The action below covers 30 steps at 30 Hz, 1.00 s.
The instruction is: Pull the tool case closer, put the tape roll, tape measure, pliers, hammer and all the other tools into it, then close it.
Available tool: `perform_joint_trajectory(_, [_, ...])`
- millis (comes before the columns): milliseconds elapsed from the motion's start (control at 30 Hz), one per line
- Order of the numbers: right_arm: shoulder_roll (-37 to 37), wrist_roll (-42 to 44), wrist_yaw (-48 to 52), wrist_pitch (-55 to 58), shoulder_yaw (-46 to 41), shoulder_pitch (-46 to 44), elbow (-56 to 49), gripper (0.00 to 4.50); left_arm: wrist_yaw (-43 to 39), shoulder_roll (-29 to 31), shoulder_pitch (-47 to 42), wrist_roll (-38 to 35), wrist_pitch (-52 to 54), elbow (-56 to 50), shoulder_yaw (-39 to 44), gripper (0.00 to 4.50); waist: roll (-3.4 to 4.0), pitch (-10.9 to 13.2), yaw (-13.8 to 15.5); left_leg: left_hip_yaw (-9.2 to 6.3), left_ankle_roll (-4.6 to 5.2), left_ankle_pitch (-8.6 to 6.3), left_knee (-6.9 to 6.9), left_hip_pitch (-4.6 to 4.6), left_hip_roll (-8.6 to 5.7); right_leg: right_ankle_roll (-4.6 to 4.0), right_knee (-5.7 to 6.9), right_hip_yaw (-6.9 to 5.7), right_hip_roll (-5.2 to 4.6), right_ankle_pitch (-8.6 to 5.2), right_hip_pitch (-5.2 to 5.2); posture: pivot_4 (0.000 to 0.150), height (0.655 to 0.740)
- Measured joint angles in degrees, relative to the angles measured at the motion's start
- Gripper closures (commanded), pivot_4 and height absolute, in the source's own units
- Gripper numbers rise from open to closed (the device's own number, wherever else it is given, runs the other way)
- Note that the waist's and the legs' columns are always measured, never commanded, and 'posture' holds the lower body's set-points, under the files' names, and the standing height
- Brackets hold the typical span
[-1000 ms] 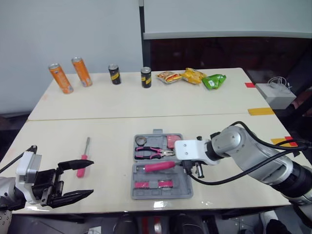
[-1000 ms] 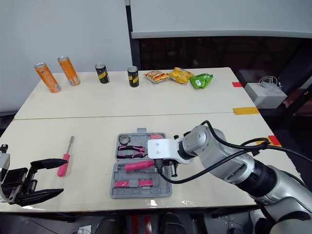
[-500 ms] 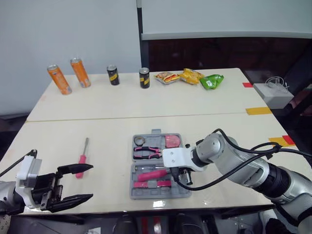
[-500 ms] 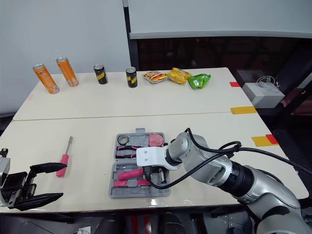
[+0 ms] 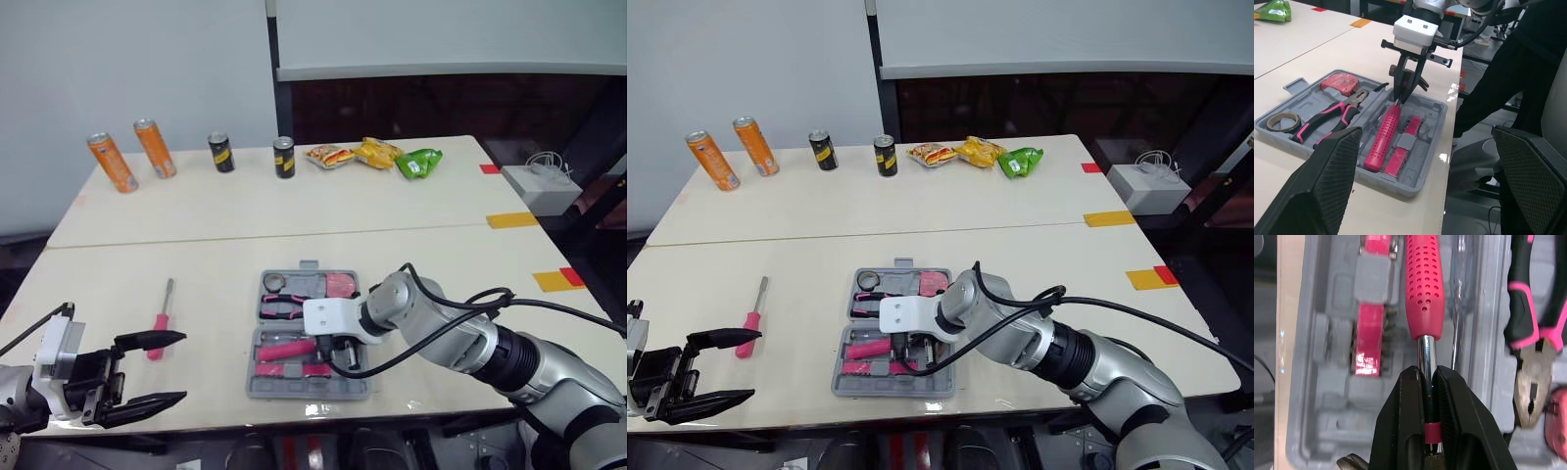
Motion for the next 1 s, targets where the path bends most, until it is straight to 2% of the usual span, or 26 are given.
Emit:
perform_joint_trajectory(567, [4.6, 1.3, -2.1, 2.5, -0.3, 1.7, 4.0, 4.49, -0.2, -0.8, 1.9, 0.9, -1.6, 1.8, 0.0, 0.0, 0.0, 0.0, 0.0, 0.11, -0.07, 0.03, -0.07, 0.31, 0.03, -0.05, 0.0, 0.1, 0.04, 0.01, 0.08, 0.15, 0.74])
perform_joint_trajectory(633, [5.0, 1.9, -2.0, 3.0, -0.6, 2.5, 4.5, 3.5, -0.3, -0.8, 2.0, 0.9, -1.8, 1.8, 0.0, 0.0, -0.01, 0.0, 0.0, 0.11, -0.08, 0.03, -0.07, 0.3, 0.03, -0.05, -0.01, 0.1, 0.04, 0.01, 0.09, 0.15, 0.74])
perform_joint_trajectory(733, [5.8, 3.5, -1.9, 3.1, -0.9, 4.2, 4.6, 2.57, -0.3, -0.8, 2.1, 0.9, -1.9, 1.8, 0.0, 0.0, -0.01, 0.0, 0.0, 0.12, -0.08, 0.03, -0.07, 0.27, 0.03, -0.05, -0.02, 0.1, 0.04, 0.01, 0.06, 0.15, 0.74])
perform_joint_trajectory(1000, [6.4, 10.1, -1.7, 3.1, -10.3, 6.3, 4.6, 2.57, -0.3, -0.8, 2.0, 0.9, -1.9, 1.8, 0.0, 0.0, -0.04, 0.0, 0.2, 0.12, -0.08, 0.03, -0.08, 0.29, 0.03, -0.05, -0.03, 0.11, 0.04, 0.01, 0.07, 0.15, 0.74])
